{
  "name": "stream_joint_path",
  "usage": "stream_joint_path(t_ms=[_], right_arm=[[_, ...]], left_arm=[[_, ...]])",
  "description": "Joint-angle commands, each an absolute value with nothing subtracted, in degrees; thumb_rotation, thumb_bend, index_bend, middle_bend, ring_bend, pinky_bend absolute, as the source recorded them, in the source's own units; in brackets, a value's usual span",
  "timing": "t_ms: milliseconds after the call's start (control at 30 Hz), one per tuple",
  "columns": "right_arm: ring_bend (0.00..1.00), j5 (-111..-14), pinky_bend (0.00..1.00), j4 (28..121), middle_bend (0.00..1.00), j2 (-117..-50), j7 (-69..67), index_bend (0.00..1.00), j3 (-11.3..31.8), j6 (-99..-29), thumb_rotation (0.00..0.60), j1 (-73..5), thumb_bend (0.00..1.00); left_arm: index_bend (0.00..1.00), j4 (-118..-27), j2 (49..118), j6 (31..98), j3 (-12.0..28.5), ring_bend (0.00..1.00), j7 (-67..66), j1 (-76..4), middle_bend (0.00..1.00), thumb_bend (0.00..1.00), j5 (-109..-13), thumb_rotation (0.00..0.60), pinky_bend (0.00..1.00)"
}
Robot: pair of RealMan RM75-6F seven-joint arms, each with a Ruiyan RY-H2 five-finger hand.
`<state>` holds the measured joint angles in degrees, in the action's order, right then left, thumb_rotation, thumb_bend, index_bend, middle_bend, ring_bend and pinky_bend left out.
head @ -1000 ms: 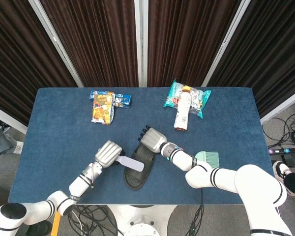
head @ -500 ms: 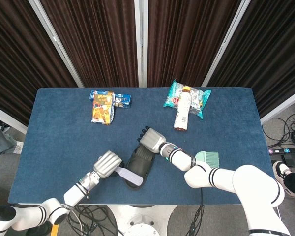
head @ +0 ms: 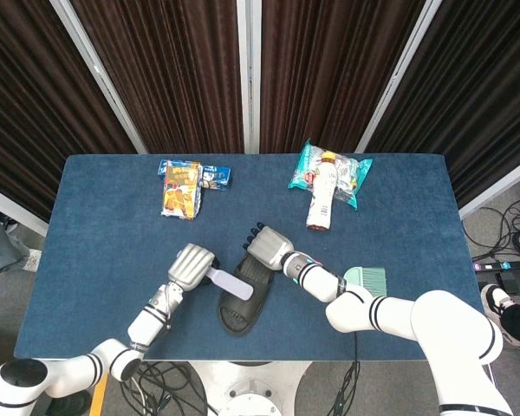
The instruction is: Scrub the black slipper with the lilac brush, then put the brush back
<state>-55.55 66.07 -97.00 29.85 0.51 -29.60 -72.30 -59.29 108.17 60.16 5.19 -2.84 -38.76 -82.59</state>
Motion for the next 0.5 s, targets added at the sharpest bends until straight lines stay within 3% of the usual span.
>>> stream_joint_path(t_ms=[33,267,333,400,467,500], right_arm=[[0.13,-55.51,0.14,65.86,0.37,-97.13,29.8,0.51,0.55,-29.5,0.6,-72.37,0.15],[0.13,-55.8,0.14,65.84,0.36,-97.2,29.82,0.5,0.37,-29.71,0.6,-72.25,0.14],[0.11,-55.62,0.14,66.02,0.35,-97.0,30.08,0.45,0.18,-29.71,0.6,-72.23,0.14],[0.05,-55.09,0.1,66.68,0.29,-96.5,30.41,0.31,-0.06,-29.55,0.6,-72.25,0.14],[0.0,-54.34,0.02,67.67,0.11,-95.78,30.72,0.07,-0.31,-29.29,0.6,-72.33,0.09],[0.0,-53.83,0.01,68.41,0.07,-95.23,31.18,0.04,-0.55,-29.43,0.6,-72.4,0.08]], left_arm=[[1.0,-59.17,108.72,60.41,2.7,1.0,-4.69,-37.95,1.0,0.52,-83.95,0.6,1.0],[1.0,-67.1,103.26,60.31,-1.86,1.0,-7.58,-35.94,1.0,0.53,-86.2,0.6,1.0],[1.0,-70.78,100.97,61.44,-2.01,1.0,-7.92,-35.2,1.0,0.53,-86.35,0.6,1.0],[1.0,-74.34,98.68,62.94,-1.46,1.0,-7.08,-34.46,1.0,0.53,-86.21,0.6,1.0],[1.0,-76.53,97.05,64.23,-0.54,1.0,-5.82,-33.78,1.0,0.53,-85.63,0.6,1.0],[1.0,-77.21,96.36,65.02,0.32,1.0,-4.92,-33.32,1.0,0.53,-84.89,0.6,1.0]])
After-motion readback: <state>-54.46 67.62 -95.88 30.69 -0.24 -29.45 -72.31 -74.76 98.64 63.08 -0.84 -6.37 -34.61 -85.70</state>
